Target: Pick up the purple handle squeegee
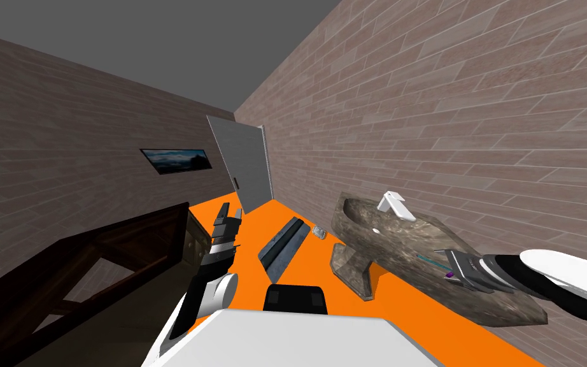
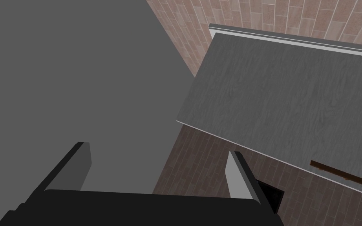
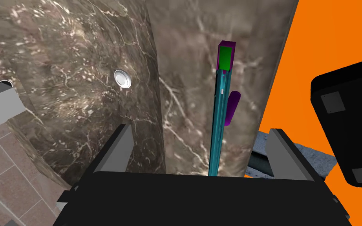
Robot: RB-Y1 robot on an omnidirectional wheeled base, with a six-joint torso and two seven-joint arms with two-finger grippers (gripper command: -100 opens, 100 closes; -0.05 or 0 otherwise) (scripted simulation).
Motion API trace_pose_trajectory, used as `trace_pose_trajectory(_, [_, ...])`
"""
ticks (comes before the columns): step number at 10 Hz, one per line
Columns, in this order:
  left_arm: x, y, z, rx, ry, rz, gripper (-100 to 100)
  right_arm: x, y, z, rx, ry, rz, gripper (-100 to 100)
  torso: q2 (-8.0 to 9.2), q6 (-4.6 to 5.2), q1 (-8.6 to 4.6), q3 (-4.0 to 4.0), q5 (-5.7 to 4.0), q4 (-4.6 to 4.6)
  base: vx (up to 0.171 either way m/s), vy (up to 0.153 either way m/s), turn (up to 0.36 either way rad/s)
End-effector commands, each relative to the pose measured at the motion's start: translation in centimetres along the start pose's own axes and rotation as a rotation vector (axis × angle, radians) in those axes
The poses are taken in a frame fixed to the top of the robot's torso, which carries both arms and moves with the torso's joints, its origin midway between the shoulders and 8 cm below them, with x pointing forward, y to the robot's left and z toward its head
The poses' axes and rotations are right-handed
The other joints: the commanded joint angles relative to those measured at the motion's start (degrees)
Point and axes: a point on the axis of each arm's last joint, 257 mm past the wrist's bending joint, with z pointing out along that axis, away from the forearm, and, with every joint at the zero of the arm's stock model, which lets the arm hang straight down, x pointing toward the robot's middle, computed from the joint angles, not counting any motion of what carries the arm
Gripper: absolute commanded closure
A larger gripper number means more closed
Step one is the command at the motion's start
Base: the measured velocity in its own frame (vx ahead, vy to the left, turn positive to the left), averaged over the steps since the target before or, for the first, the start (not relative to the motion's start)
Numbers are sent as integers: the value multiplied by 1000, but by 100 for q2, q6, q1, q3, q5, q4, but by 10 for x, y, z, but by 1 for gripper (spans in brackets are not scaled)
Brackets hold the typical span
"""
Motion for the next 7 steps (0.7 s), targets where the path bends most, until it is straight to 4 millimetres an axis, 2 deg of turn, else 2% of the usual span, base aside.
trace_pose_trajectory(1, [0, 0, 0, 0, 0, 0, 0, -5, 9, -4, -49, -7, 3, -100, 0, 0, 0, 0, 0, 0, 18, -56, -11])
trace_pose_trajectory(7, [0, 0, 0, 0, 0, 0, 0, -21, 36, -19, -195, -23, 21, -100, -1, -1, -4, -1, -2, -1, 27, -57, -9])
